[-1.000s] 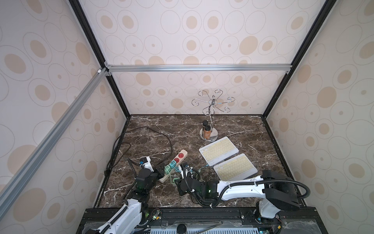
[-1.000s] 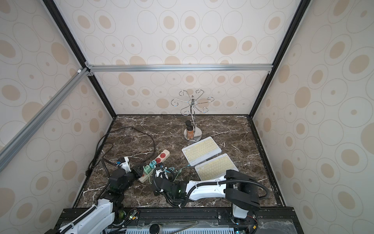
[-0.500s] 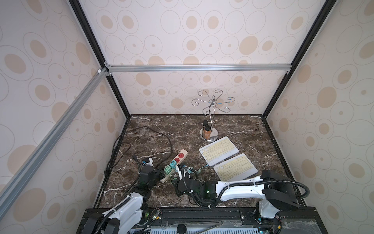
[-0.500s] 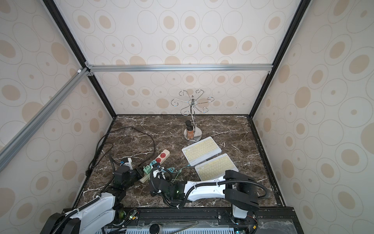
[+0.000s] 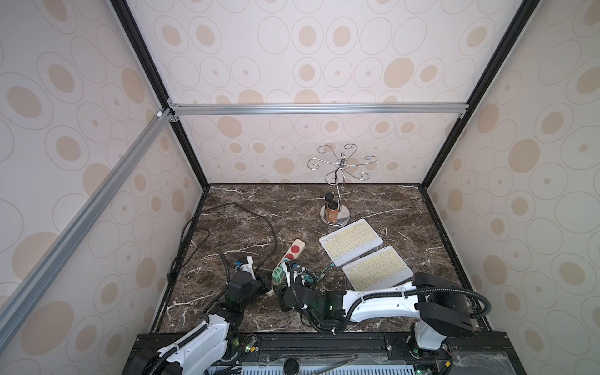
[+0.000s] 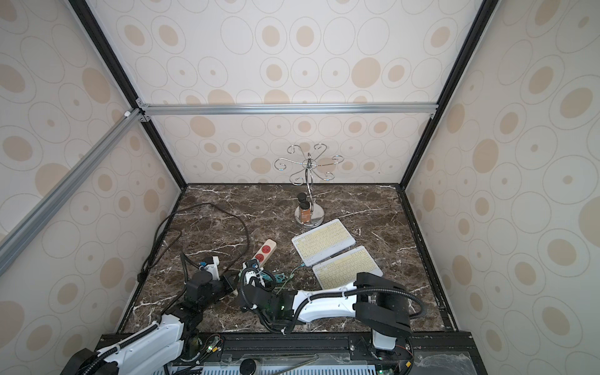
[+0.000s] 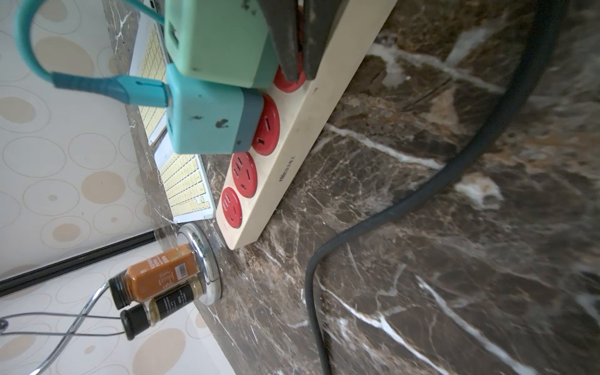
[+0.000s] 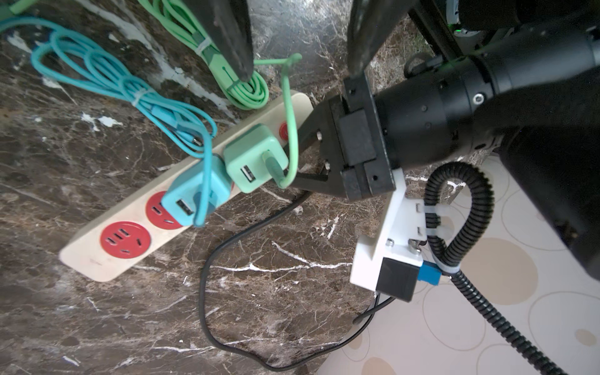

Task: Unplug the wireless keyboard
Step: Adjust the socket at the center of the board.

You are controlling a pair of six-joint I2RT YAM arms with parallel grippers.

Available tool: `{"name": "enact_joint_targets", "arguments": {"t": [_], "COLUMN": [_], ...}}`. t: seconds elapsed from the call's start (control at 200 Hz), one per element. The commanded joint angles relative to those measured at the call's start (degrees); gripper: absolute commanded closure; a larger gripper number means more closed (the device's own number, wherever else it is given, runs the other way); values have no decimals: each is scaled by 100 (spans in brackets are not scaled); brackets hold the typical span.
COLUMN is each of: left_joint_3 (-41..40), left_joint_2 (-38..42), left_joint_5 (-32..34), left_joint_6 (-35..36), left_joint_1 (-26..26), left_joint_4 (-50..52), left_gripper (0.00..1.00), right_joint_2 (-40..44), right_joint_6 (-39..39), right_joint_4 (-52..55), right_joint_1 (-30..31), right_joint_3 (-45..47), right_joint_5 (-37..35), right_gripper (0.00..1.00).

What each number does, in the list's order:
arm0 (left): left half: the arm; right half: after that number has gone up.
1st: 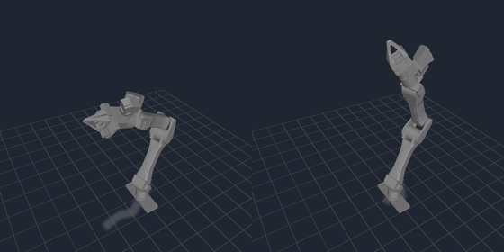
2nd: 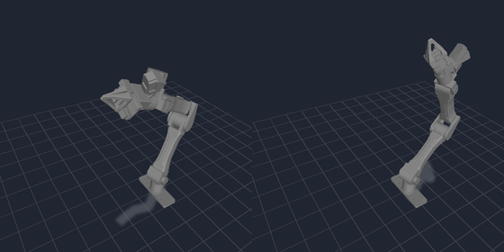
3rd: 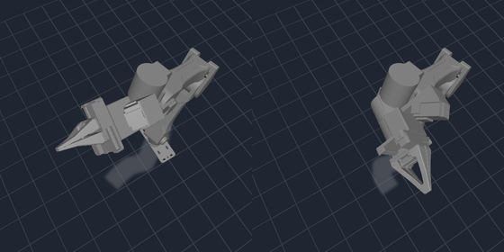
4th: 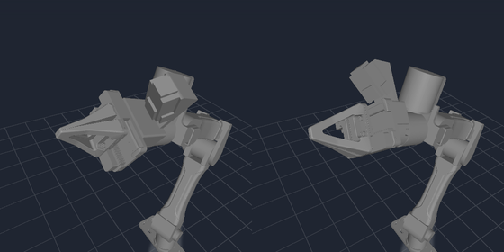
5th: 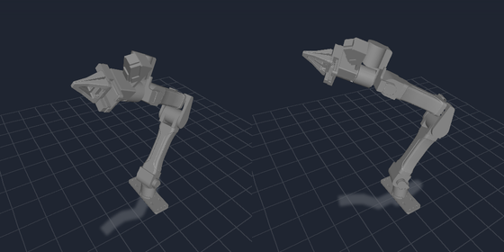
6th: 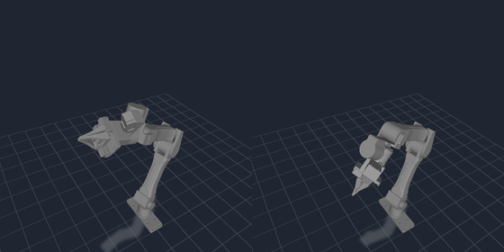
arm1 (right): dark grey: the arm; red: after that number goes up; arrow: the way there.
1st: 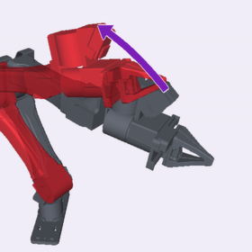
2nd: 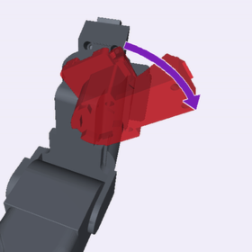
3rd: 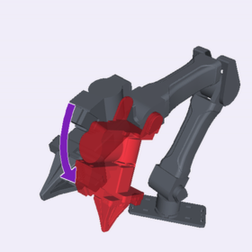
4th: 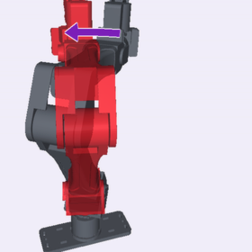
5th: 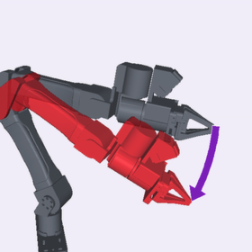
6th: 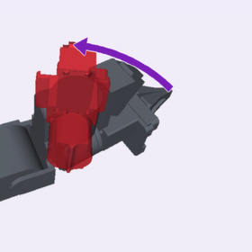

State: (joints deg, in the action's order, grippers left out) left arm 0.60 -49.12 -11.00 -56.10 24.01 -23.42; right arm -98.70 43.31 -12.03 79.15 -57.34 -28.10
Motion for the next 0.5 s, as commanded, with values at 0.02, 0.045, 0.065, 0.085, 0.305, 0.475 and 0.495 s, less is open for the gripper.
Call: {"name": "enact_joint_targets", "arguments": {"t": [0.02,0.045,0.065,0.085,0.305,0.475,0.495], "left_joint_3": [-34,31,80,111,393,833,889], "left_joint_2": [-212,-255,-281,-309,-547,94,208], "left_joint_5": [-310,-238,-186,-133,330,1140,1264], "left_joint_6": [-480,-488,-502,-534,-509,2,65], "left_joint_1": [536,616,701,767,1140,1127,1124], "left_joint_4": [-183,-167,-155,-156,6,1353,1521], "left_gripper": [93,93,93,93,95,82,80], "right_joint_2": [-138,-133,-118,-100,135,-1,-36], "right_joint_6": [196,212,213,205,409,581,617], "right_joint_4": [101,145,172,201,729,658,673], "right_joint_1": [-188,-215,-232,-236,-247,-308,-318], "right_joint_3": [-77,-68,-57,-41,70,69,47], "right_joint_5": [-21,-51,-99,-158,-723,-416,-387], "right_gripper": [51,51,51,51,47,42,42]}}
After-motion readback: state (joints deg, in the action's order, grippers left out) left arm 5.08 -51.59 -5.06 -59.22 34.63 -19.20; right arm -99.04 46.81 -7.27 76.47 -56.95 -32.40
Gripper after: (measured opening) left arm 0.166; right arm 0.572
